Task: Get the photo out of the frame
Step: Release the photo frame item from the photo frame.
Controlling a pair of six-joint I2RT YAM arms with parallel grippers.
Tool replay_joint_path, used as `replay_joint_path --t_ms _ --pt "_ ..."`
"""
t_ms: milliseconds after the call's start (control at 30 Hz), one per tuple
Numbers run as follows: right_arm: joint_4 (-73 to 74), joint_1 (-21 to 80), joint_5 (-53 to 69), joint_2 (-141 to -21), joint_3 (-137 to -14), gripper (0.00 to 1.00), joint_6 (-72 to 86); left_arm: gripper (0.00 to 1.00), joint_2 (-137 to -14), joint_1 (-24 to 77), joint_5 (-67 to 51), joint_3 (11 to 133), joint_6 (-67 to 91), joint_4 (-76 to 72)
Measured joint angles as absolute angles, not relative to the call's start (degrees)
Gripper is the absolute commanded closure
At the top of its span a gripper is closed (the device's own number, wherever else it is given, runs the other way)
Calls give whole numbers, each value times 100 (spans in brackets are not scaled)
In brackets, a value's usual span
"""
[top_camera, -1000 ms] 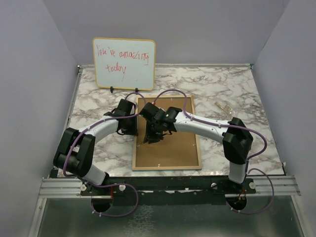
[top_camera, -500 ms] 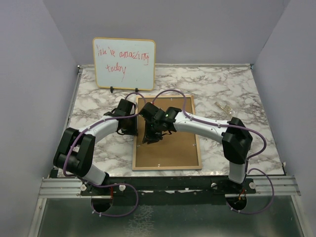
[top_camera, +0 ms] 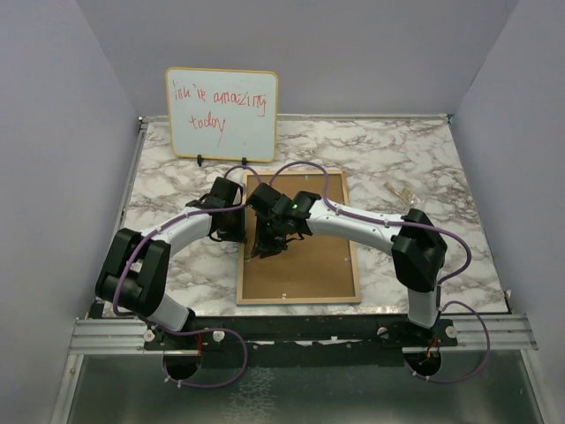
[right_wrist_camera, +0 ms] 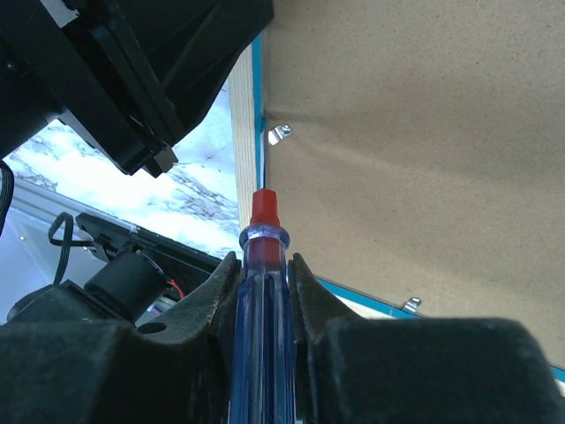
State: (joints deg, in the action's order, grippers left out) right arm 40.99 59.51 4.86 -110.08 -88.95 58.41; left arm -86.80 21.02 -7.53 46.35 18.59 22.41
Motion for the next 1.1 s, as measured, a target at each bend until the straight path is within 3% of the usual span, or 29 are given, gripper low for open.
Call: replay_joint_path --t_ms 1100 --pt "3411 5957 513 -10484 -7948 100 6156 96 -8680 2102 -725 4639 1857 2250"
